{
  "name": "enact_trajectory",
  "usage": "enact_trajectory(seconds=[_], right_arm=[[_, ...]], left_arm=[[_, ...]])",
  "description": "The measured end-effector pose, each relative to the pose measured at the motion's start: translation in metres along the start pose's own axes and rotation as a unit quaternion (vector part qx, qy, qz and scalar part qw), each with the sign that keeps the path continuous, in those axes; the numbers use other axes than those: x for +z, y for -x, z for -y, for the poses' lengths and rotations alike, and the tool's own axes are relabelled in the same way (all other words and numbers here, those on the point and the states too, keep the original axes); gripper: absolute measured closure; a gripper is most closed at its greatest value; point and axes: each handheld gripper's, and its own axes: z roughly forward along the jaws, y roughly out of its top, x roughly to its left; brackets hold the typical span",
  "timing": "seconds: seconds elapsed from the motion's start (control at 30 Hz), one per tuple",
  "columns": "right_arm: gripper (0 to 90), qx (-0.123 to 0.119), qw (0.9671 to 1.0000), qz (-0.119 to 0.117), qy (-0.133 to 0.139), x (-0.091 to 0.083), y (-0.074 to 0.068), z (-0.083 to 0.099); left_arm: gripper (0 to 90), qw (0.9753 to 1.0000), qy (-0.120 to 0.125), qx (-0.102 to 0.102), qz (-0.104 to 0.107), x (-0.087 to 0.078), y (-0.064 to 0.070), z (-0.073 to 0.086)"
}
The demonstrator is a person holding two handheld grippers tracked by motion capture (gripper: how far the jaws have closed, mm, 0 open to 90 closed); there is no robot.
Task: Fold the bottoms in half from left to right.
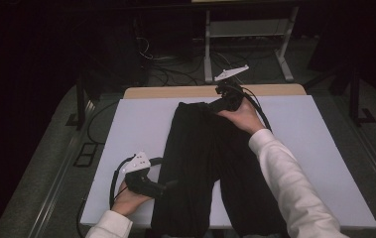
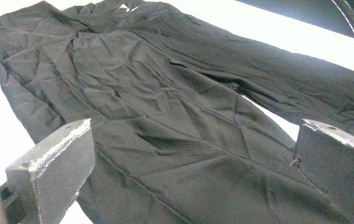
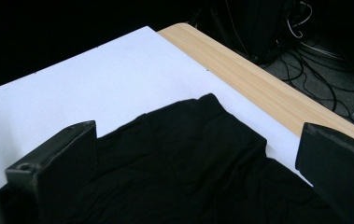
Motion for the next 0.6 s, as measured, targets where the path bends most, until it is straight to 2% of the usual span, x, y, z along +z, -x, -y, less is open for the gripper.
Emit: enact_trajectory(seconds=[0.2, 0.6], right_arm=[[0.0, -0.002, 1.0, -0.001, 0.009, 0.007, -0.003, -0.007], [0.0, -0.003, 1.0, -0.008, 0.004, 0.044, -0.012, -0.014]], left_arm=[[0.0, 1.0, 0.001, 0.0, -0.001, 0.0, 0.0, 0.0], [0.0, 1.0, 0.003, -0.002, 0.0, -0.001, -0.001, 0.0]])
